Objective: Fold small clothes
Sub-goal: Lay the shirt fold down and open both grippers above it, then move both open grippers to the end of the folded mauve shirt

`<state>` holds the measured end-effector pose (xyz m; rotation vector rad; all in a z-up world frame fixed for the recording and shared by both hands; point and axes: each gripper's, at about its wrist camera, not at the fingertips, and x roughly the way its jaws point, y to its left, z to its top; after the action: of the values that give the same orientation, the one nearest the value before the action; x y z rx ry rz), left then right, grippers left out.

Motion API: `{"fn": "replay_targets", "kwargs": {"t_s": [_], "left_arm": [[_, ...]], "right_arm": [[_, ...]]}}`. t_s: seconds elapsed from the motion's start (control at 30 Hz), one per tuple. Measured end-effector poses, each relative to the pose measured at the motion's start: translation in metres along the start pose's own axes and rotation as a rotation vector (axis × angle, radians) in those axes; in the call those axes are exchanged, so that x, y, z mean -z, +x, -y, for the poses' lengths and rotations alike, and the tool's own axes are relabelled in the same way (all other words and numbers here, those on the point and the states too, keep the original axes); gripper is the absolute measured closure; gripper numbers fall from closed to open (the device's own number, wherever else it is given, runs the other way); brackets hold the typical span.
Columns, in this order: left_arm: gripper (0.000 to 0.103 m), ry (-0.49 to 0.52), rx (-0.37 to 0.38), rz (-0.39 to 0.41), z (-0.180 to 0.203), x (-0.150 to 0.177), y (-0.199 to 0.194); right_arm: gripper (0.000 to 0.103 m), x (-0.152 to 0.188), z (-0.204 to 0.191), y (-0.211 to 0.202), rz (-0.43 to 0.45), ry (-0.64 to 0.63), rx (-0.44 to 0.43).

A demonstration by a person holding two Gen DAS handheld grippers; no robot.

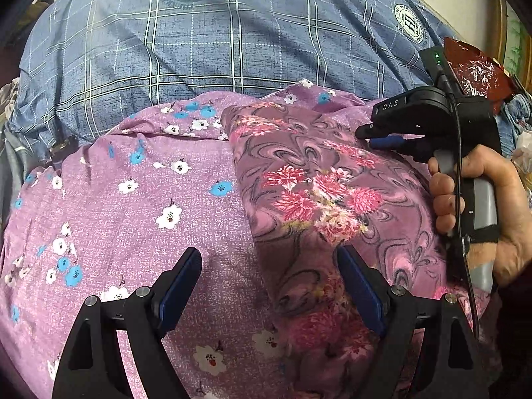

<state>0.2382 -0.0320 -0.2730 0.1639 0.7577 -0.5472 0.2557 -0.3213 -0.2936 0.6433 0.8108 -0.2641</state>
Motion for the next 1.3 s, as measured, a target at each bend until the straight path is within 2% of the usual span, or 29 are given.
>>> {"fn": "replay_targets", "kwargs": {"t_s": [0.1,0.2,0.27,0.37,0.4,0.43,0.5,0.57,0.63,0.7,0.87,1.07,1.3], "left_arm": [[0.018,-0.012,0.004,-0.007,-0.003,-0.001,-0.001],[0.019,-0.035,0.015,-0.005,-0.006,-0.004,-0.005],[0.02,-0.05,-0.001,0.037,-0.011,-0.008,-0.015],[0.019,-0.094,-0.074,0.133,-0.024,-0.013,-0.03],[0.019,-0.098,-0.086,0.121,-0.026,-0.012,-0.026],[0.019,-0.088,-0.094,0.062,-0.026,-0.01,-0.015],[0.019,-0.08,-0.101,-0.011,-0.023,-0.003,0.002],[0.02,-0.093,-0.098,0.016,-0.024,-0.004,-0.004],[0.02,-0.098,-0.079,0.025,-0.026,-0.007,-0.01],[0.02,-0.131,-0.062,0.071,-0.031,-0.007,-0.02],[0.02,-0.162,-0.075,0.13,-0.044,-0.004,-0.038],[0.02,-0.206,-0.073,0.119,-0.05,-0.002,-0.038],[0.02,-0.188,-0.06,0.118,-0.045,-0.007,-0.031]], "right_arm": [[0.077,0.007,-0.009,-0.02,0.011,-0.029,0.005],[0.074,0.024,-0.024,-0.049,0.019,-0.129,0.001],[0.074,0.041,-0.034,-0.066,0.013,-0.207,0.054],[0.072,0.065,-0.038,-0.079,-0.005,-0.251,0.106],[0.07,0.073,-0.034,-0.076,-0.04,-0.251,0.123],[0.066,0.084,-0.034,-0.066,-0.08,-0.262,0.159],[0.065,0.097,-0.042,-0.069,-0.024,-0.327,0.226],[0.064,0.1,-0.052,-0.079,-0.008,-0.334,0.256],[0.064,0.105,-0.055,-0.092,0.019,-0.317,0.235],[0.064,0.111,-0.06,-0.103,0.053,-0.331,0.245],[0.064,0.112,-0.073,-0.116,0.14,-0.384,0.264],[0.064,0.11,-0.081,-0.118,0.191,-0.419,0.286],[0.064,0.109,-0.078,-0.121,0.204,-0.431,0.294]]}}
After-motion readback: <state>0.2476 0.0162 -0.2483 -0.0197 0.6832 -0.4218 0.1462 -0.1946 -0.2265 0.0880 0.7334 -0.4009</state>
